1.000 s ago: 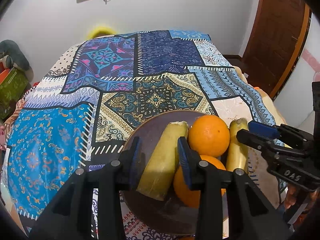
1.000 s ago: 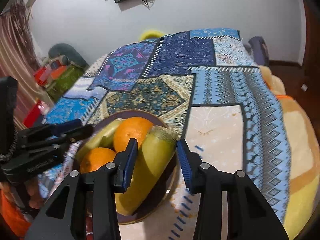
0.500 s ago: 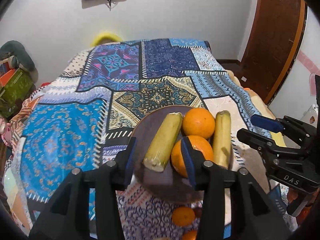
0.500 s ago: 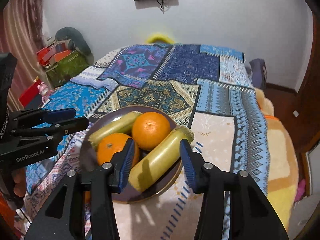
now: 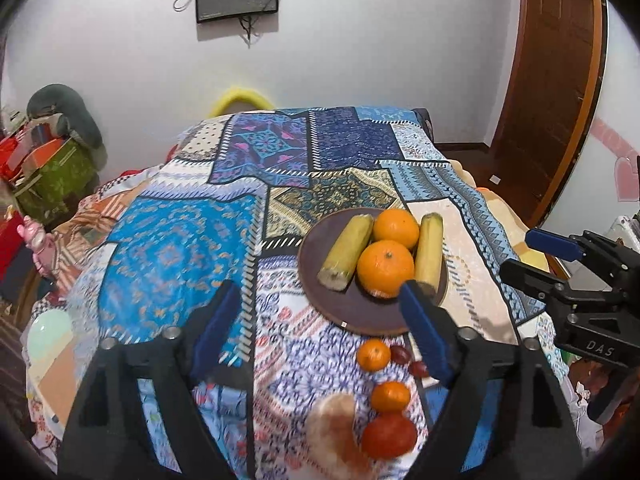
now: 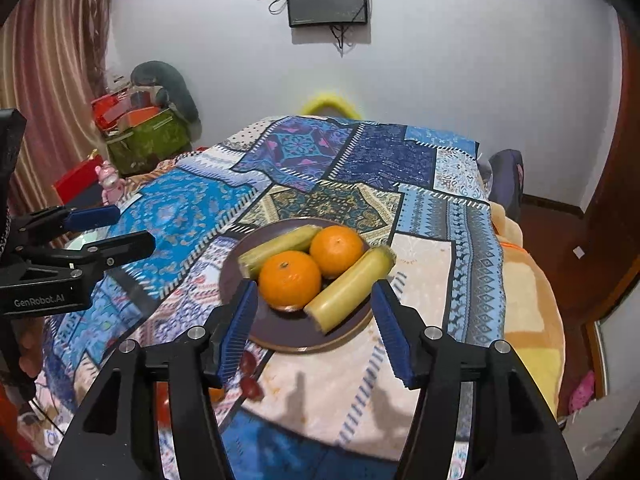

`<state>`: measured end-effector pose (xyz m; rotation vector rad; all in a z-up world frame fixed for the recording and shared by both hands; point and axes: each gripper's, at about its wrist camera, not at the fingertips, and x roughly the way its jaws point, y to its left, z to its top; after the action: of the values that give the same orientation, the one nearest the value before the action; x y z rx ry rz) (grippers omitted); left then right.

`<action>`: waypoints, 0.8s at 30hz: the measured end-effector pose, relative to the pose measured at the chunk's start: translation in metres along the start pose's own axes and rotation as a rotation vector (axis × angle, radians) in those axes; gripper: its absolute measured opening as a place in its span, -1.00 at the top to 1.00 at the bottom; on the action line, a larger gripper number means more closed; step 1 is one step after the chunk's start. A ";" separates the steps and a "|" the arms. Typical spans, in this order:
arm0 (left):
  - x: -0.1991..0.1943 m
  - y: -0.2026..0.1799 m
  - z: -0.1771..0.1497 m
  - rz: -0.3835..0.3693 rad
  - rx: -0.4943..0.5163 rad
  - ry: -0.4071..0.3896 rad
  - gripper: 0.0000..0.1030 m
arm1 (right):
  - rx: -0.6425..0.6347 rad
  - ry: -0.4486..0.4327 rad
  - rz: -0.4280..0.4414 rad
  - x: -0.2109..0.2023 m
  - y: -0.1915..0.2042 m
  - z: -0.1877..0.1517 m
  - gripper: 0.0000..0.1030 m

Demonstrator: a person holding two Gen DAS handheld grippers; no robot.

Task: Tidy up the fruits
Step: 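Withdraw both grippers from the plate toward the remaining fruit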

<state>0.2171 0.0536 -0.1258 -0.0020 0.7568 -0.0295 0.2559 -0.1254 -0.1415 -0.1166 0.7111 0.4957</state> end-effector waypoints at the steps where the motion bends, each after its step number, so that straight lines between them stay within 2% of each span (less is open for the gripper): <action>1: -0.003 0.002 -0.004 0.002 -0.003 0.000 -0.66 | -0.003 0.003 0.002 -0.002 0.003 -0.002 -0.14; 4: -0.010 0.007 -0.019 0.003 -0.013 0.021 -0.68 | -0.008 0.010 0.006 -0.006 0.012 -0.009 -0.24; 10: -0.006 0.019 -0.050 -0.010 -0.050 0.101 -0.68 | -0.001 0.052 0.043 -0.005 0.032 -0.032 -0.26; 16: -0.001 0.027 -0.084 0.010 -0.062 0.162 -0.68 | -0.007 0.120 0.079 0.007 0.055 -0.058 -0.26; 22: -0.002 0.039 -0.109 0.050 -0.070 0.172 -0.68 | -0.024 0.192 0.124 0.022 0.078 -0.073 -0.26; 24: -0.002 0.044 -0.114 0.042 -0.088 0.181 -0.68 | -0.033 0.214 0.137 0.029 0.086 -0.077 -0.26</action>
<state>0.1387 0.0991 -0.2083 -0.0678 0.9388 0.0441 0.1880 -0.0591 -0.2135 -0.1545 0.9250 0.6325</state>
